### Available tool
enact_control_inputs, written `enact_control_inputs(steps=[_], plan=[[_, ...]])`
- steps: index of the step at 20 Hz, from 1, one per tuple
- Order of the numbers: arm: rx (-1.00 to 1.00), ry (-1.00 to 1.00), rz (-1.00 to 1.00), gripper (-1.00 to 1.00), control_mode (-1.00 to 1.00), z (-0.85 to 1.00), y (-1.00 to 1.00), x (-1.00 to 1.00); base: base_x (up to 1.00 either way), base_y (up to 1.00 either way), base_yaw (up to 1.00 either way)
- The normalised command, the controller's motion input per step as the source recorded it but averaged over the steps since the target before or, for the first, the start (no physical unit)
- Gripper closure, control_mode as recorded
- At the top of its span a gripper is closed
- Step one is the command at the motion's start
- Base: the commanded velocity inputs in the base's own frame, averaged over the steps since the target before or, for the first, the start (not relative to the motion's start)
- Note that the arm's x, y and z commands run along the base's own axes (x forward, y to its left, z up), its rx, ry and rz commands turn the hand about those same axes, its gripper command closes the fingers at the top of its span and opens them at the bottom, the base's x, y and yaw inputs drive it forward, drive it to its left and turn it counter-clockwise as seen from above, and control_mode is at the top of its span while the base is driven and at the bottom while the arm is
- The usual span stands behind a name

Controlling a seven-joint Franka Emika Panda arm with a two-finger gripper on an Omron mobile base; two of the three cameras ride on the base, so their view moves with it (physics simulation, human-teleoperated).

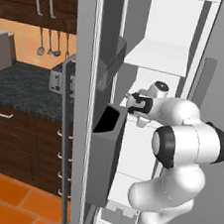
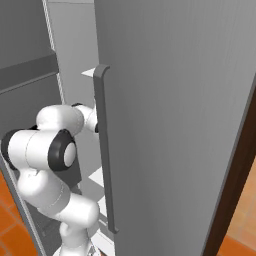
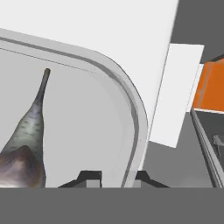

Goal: Take the meat container that has the fish and place it on the second highest rack of the freezer. Then take the vegetable container that has the eggplant and lime and place it on the highest rack of the freezer.

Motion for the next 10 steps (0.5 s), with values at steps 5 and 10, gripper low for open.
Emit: enact_control_inputs(steps=[5,10], plan=[[0.0,0.0,-0.03,1.0,-1.0,-0.1,-0.08,0.32,0.0,0.0,0.0],[-0.01,-0.01,-0.01,1.0,-1.0,-0.23,-0.11,0.26,0.0,0.0,0.0]])
